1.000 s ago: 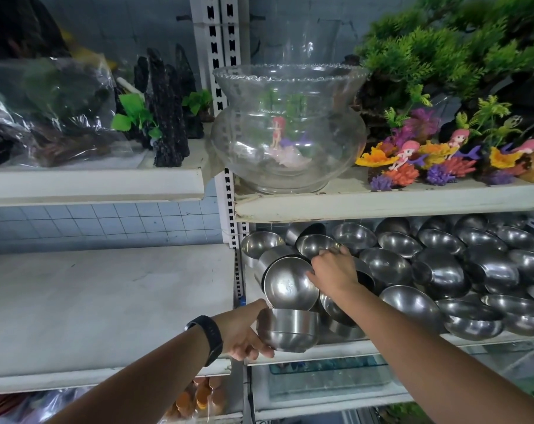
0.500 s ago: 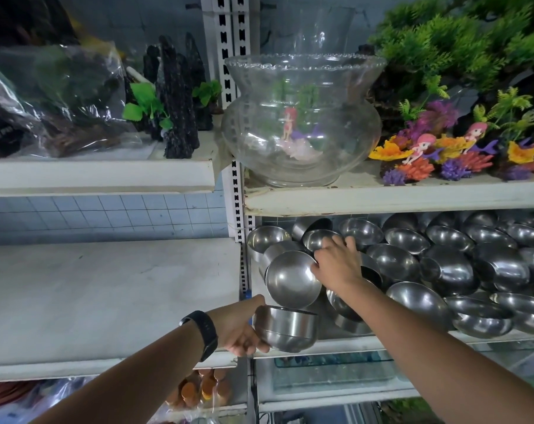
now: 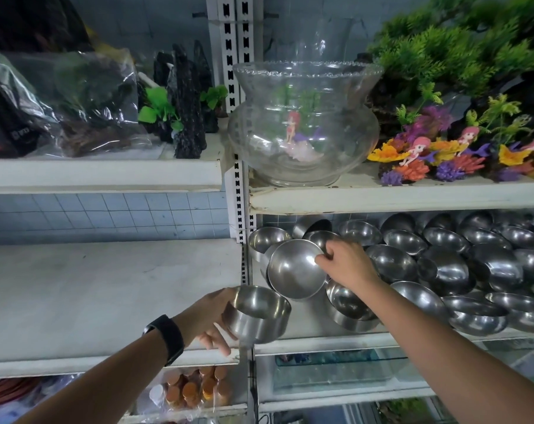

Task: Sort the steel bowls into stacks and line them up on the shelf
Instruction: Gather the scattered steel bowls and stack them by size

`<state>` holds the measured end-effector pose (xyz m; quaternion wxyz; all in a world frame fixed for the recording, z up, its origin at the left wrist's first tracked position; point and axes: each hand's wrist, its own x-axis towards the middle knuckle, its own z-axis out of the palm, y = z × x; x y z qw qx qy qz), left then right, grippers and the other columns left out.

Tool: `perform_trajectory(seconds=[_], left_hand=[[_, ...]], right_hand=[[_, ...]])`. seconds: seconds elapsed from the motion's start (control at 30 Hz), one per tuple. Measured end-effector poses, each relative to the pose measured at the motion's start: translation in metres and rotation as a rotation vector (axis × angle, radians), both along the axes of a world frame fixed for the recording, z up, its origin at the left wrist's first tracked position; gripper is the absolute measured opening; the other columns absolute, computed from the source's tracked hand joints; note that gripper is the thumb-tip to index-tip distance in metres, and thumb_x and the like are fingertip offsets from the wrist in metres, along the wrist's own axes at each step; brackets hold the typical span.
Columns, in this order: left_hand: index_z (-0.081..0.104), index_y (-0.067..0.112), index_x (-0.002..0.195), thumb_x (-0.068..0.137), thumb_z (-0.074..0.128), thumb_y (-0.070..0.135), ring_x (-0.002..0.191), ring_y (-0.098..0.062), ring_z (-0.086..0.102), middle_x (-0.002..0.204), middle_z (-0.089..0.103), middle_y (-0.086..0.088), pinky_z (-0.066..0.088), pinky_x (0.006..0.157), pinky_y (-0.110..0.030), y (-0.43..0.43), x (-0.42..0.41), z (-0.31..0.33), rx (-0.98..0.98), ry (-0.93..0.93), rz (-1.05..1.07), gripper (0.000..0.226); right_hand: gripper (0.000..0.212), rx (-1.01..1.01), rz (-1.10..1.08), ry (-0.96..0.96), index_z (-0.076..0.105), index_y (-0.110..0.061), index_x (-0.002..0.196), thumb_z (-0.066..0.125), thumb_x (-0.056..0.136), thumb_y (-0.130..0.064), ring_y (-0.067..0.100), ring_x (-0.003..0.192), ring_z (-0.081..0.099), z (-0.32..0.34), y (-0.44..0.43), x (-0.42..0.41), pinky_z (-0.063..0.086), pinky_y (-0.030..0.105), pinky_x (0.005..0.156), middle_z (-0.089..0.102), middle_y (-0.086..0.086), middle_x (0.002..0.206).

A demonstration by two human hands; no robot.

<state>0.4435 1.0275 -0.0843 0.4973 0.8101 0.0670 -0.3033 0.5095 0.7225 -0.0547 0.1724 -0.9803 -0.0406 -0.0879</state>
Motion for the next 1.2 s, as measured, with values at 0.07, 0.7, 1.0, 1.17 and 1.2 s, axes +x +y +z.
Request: perform_trajectory(seconds=[0.07, 0.7, 1.0, 1.17, 1.2], left_hand=[[0.05, 0.034, 0.131, 0.105, 0.025, 0.051, 0.073, -0.038, 0.075, 0.103, 0.07, -0.018, 0.043, 0.052, -0.029, 0.006, 0.002, -0.003, -0.008, -0.045, 0.078, 0.039], [0.039, 0.048, 0.134, 0.106, 0.016, 0.054, 0.057, -0.024, 0.064, 0.088, 0.054, -0.02, 0.056, 0.057, -0.033, 0.02, -0.005, -0.04, -0.118, -0.234, 0.253, 0.037], [0.042, 0.036, 0.136, 0.105, 0.016, 0.047, 0.053, -0.013, 0.055, 0.1, 0.066, -0.013, 0.048, 0.045, -0.023, 0.017, -0.018, -0.042, -0.11, -0.433, 0.297, 0.041], [0.04, 0.035, 0.141, 0.107, 0.018, 0.047, 0.054, -0.017, 0.058, 0.105, 0.064, -0.032, 0.045, 0.043, -0.024, 0.026, -0.02, -0.046, -0.102, -0.392, 0.36, 0.042], [0.041, 0.036, 0.139, 0.108, 0.018, 0.046, 0.053, -0.016, 0.057, 0.104, 0.064, -0.03, 0.044, 0.043, -0.024, 0.027, -0.022, -0.044, -0.091, -0.394, 0.374, 0.04]], right_hand=[[0.033, 0.119, -0.02, 0.018, 0.041, -0.015, 0.063, 0.06, 0.087, -0.027, 0.016, 0.054, 0.038, 0.003, -0.001, -0.004, 0.028, 0.031, 0.053, 0.045, 0.0, 0.059], [0.031, 1.482, -0.245, 0.457, 0.058, -0.017, 0.122, 0.049, 0.1, -0.037, 0.034, 0.09, 0.064, -0.019, 0.027, -0.028, 0.054, 0.036, 0.045, 0.061, 0.021, 0.122], [0.039, 1.506, -0.217, 0.521, 0.059, -0.013, 0.125, 0.048, 0.102, -0.043, 0.032, 0.085, 0.067, -0.033, 0.037, -0.042, 0.053, 0.037, 0.047, 0.069, 0.019, 0.111], [0.04, 1.474, -0.207, 0.534, 0.058, -0.014, 0.126, 0.048, 0.102, -0.044, 0.033, 0.091, 0.068, -0.036, 0.042, -0.043, 0.056, 0.039, 0.053, 0.069, 0.018, 0.11], [0.038, 1.469, -0.207, 0.534, 0.06, -0.014, 0.124, 0.048, 0.102, -0.043, 0.034, 0.094, 0.067, -0.036, 0.043, -0.043, 0.056, 0.04, 0.056, 0.069, 0.018, 0.11]])
